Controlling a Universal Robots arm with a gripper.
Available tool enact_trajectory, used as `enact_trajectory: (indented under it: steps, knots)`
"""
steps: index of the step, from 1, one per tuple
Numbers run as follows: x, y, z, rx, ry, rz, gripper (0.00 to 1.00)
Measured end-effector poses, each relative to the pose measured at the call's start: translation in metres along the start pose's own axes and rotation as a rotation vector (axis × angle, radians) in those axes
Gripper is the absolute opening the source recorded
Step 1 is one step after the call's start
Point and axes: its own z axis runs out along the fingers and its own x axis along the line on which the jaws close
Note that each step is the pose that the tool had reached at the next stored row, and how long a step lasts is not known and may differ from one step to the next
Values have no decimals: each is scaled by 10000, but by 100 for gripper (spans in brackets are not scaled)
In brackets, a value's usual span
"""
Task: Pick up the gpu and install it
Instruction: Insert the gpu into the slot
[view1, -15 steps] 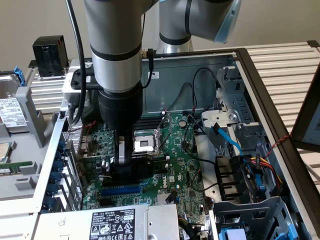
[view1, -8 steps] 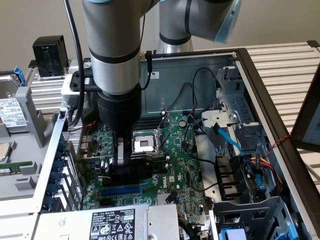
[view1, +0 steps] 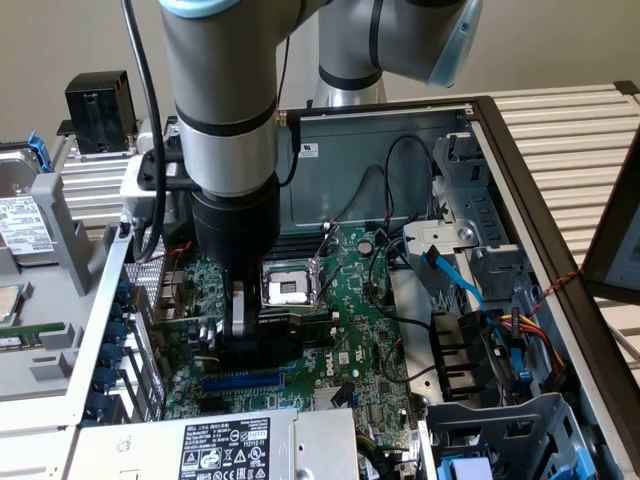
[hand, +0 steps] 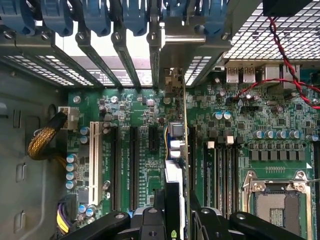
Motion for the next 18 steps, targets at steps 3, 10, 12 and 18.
enact_trajectory:
  steps: [3,10,12,18]
  knots:
    - [-1,8,10,-1,-1,2,27]
    - [-3,27,31,-1,-4,0,27]
    - [-3,29,39,-1,-6,0,27]
    - [-7,30,50,-1,-15,0,27]
